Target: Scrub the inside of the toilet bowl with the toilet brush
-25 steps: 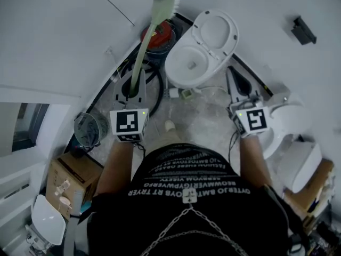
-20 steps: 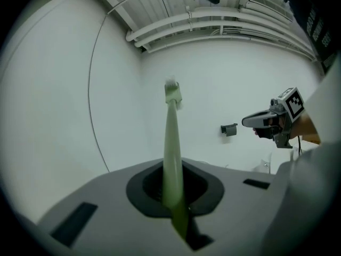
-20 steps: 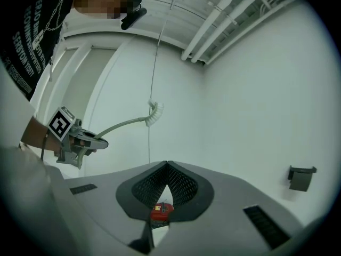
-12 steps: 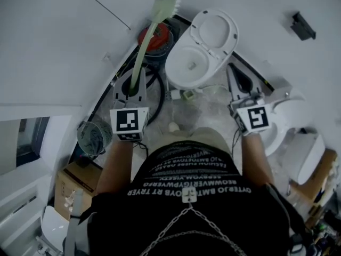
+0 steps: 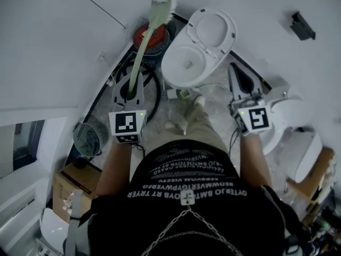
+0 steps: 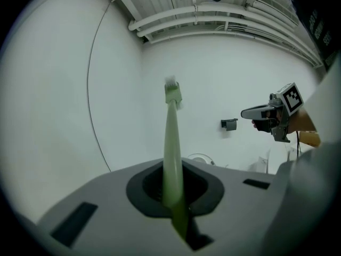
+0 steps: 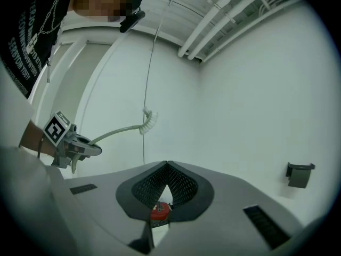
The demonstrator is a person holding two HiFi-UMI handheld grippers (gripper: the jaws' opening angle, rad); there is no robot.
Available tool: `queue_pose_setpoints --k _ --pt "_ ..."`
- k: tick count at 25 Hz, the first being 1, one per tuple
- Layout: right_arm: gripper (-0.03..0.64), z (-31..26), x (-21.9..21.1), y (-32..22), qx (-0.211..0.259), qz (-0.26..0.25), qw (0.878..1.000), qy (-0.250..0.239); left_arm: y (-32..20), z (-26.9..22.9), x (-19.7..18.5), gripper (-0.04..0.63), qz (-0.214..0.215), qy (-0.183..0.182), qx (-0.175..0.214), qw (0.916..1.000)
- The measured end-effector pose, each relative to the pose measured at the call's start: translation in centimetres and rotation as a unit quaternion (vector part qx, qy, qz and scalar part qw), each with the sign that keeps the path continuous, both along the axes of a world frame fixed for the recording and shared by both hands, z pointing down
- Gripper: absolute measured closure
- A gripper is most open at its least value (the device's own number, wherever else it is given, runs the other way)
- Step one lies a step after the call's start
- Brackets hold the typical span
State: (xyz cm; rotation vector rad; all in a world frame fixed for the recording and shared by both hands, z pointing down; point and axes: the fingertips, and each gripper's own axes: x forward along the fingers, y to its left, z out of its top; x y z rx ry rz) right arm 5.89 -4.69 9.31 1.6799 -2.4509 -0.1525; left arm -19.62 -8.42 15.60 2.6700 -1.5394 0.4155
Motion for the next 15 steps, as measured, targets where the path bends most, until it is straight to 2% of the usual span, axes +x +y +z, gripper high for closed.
queue_pose_setpoints --k 3,11,15 --pt "0.614 0.4 0.7 -0.8 0.003 -0.005 1.000 0.007 -0.4 0.9 0.4 0.594 -0.007 0.007 -0.006 0.9999" --pt "0.614 1.9 1.8 -3.2 -0.003 -0.021 1.000 0.007 -1.6 3.6 1.6 0.594 -0.008 -0.019 -0.026 0.9995" --pt "0.614 3.0 2.1 -5.5 -0.012 -0.024 1.000 -0.009 -3.2 5.2 2.8 0.594 -0.012 -0.023 -0.039 0.9989"
